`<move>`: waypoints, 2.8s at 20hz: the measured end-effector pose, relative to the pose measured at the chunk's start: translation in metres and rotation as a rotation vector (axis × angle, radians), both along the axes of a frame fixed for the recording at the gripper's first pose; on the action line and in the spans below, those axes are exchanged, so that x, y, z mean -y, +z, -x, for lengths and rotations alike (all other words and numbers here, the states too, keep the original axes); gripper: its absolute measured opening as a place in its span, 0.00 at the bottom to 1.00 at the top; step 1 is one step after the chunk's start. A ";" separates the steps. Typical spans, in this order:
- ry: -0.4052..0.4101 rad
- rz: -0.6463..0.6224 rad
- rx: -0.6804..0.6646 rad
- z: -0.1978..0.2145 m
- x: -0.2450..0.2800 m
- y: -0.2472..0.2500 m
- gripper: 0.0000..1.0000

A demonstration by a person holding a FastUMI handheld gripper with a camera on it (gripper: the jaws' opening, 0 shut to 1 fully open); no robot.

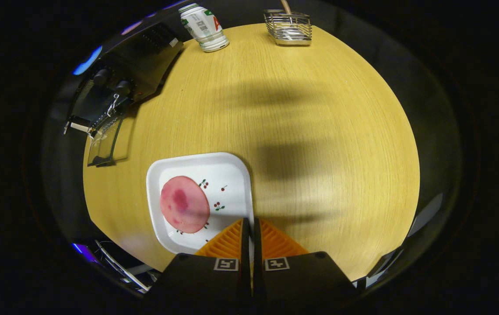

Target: Open the toaster oven, put the food inside, and close the toaster oven door.

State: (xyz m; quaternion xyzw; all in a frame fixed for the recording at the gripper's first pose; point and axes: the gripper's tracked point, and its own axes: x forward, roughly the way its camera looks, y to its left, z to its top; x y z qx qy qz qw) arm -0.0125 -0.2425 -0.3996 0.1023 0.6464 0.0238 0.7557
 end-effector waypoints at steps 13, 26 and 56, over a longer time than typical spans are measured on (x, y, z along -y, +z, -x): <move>-0.381 -0.245 0.036 0.047 -0.029 0.023 0.05; -0.715 -0.415 0.166 0.118 -0.116 0.063 0.05; -0.688 -0.611 0.181 -0.110 -0.316 0.097 0.05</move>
